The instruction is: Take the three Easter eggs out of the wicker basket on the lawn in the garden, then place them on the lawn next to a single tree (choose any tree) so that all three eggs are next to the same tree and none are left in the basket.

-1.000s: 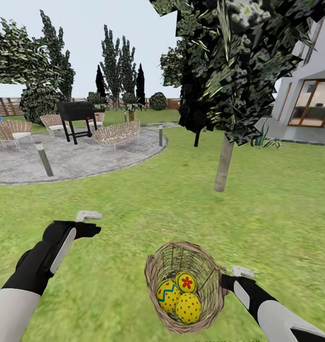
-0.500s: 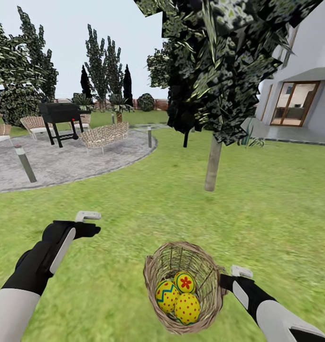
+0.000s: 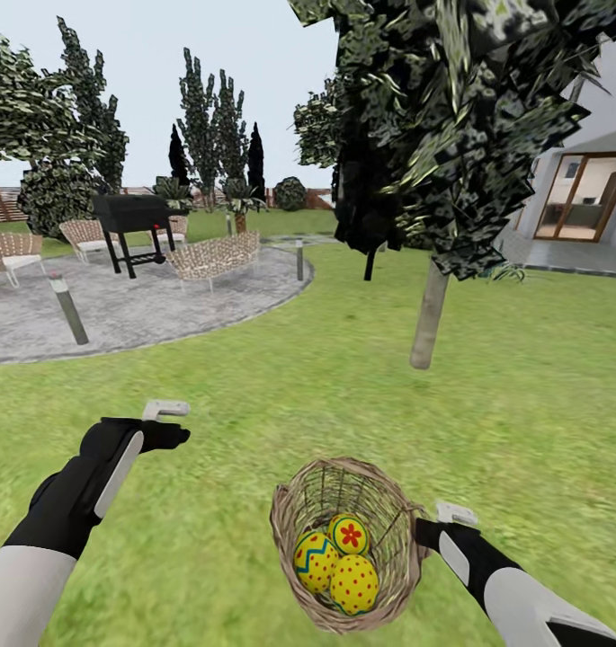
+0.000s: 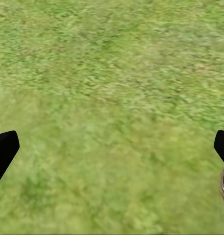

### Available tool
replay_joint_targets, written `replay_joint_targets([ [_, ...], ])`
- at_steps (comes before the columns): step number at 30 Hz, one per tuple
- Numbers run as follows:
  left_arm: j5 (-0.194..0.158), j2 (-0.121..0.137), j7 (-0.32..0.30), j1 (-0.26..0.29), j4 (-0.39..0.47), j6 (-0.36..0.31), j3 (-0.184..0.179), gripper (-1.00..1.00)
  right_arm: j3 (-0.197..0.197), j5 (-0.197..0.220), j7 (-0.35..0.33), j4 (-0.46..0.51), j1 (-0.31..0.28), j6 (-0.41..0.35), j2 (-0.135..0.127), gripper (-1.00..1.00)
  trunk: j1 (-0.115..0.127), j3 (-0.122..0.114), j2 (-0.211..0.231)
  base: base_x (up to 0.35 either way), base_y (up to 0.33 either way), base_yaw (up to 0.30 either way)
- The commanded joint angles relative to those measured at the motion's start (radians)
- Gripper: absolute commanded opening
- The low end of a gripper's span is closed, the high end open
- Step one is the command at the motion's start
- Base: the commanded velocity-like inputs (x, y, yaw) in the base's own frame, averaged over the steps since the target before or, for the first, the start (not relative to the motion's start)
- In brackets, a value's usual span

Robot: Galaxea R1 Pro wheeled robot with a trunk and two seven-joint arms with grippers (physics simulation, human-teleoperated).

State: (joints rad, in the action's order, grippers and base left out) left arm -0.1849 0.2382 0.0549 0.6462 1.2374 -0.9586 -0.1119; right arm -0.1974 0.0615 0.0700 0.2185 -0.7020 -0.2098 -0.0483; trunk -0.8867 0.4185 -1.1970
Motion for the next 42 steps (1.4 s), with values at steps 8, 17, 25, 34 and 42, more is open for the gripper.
replay_joint_targets([
  [8,-0.008,0.001,0.005,0.001,0.001,-0.003,-0.002,1.00,-0.001,0.011,0.002,0.001,-0.001,-0.005,0.003,-1.00,0.000,0.001,-0.001,0.214,0.244,0.001],
  [17,-0.007,0.001,0.006,0.001,0.001,-0.003,-0.002,1.00,0.003,0.011,0.002,0.001,-0.001,-0.005,0.005,-1.00,0.000,0.001,-0.001,0.204,0.259,0.158],
  [25,-0.007,0.001,0.008,0.001,-0.002,-0.003,-0.006,1.00,0.002,0.011,0.002,0.001,-0.001,-0.005,0.005,-1.00,0.000,0.001,-0.001,0.219,0.252,0.194],
  [34,-0.007,0.001,0.003,0.001,-0.005,-0.003,-0.002,1.00,0.003,0.011,0.002,0.001,-0.001,-0.005,0.005,-1.00,0.000,0.001,-0.001,0.230,0.243,0.003],
  [42,-0.006,0.001,0.004,0.001,-0.006,-0.003,-0.003,1.00,0.003,0.011,0.002,0.001,-0.001,-0.005,0.005,-1.00,0.000,0.001,-0.001,0.231,0.237,0.000],
])
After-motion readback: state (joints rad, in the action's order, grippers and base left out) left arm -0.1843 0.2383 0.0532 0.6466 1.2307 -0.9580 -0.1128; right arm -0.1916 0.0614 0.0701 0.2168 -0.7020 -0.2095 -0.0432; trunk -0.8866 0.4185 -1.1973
